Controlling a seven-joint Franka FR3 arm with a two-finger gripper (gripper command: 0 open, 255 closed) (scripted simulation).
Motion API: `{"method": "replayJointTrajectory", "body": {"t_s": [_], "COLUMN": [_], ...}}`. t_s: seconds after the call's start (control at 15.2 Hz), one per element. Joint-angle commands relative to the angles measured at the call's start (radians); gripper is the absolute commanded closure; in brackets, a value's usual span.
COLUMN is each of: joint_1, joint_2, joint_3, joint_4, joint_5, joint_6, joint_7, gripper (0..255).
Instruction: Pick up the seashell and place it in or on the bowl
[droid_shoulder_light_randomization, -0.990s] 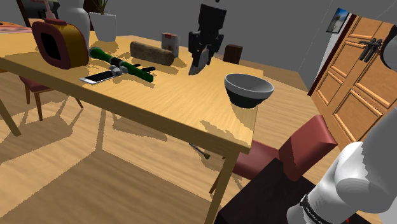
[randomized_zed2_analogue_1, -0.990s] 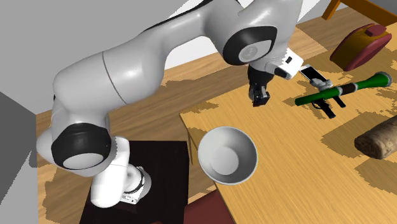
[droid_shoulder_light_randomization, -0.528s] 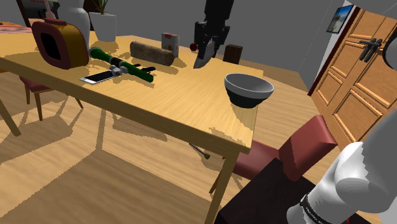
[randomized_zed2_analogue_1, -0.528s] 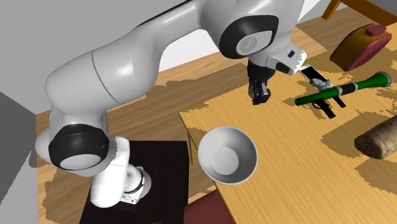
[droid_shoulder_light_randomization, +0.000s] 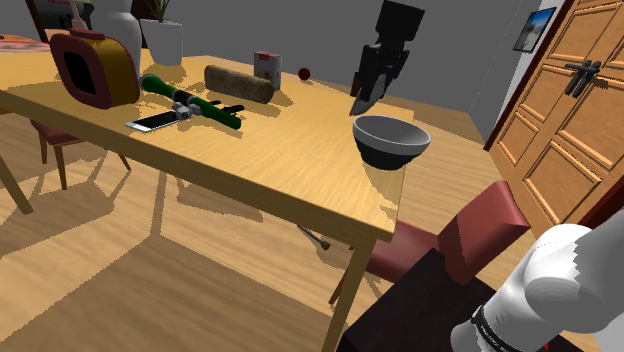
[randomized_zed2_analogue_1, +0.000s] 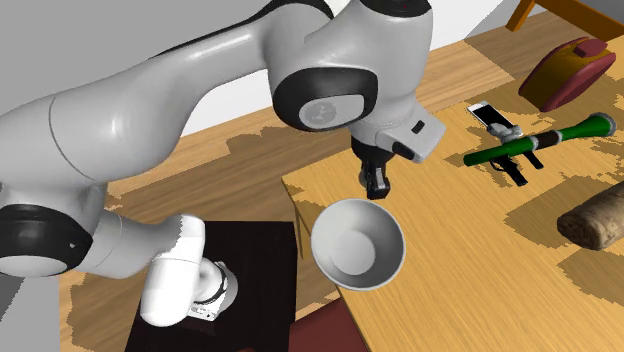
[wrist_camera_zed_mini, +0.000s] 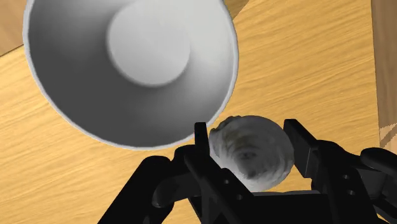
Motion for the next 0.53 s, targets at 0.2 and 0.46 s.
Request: {"method": "replayJointTrajectory", "body": {"t_s": [0.2, 0.46], "joint_1": [-0.017, -0.017], "joint_2": [-0.153, -0.191], "joint_3": [-0.077, -0.089], "joint_4": [-0.134, -0.207], "joint_5": [0.000, -0.001], "joint_6": [-0.021, 0.013], "joint_7": [-0.097, -0.111], "gripper": [255, 255]}}
